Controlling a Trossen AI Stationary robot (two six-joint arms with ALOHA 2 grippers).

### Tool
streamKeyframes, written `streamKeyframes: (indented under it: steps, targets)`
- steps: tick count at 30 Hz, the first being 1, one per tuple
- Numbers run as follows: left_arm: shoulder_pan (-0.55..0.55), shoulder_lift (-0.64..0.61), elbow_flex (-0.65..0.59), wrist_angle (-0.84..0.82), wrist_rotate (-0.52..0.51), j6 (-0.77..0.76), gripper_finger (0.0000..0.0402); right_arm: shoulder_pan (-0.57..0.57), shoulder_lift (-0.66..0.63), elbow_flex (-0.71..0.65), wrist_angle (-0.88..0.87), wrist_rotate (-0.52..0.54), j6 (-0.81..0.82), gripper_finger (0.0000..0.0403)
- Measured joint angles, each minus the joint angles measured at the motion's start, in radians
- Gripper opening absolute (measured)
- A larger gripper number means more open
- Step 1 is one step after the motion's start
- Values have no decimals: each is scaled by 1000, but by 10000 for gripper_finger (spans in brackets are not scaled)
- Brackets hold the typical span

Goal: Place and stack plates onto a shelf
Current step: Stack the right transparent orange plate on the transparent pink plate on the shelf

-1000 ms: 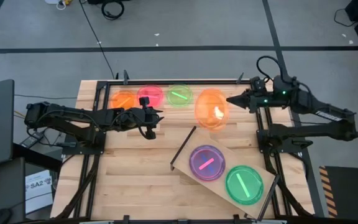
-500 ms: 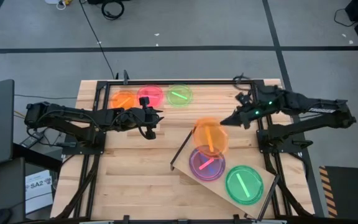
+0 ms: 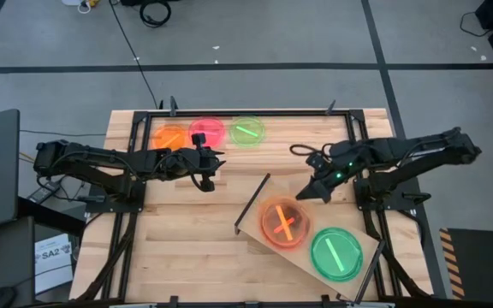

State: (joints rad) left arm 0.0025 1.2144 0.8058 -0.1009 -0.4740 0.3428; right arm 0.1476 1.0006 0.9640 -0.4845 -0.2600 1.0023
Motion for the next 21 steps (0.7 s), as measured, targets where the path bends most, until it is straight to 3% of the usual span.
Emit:
streamKeyframes:
  steps: [21]
  targets:
    - [0,0,0,-1,0,0,126,27,97,0,-142,36,-40,5]
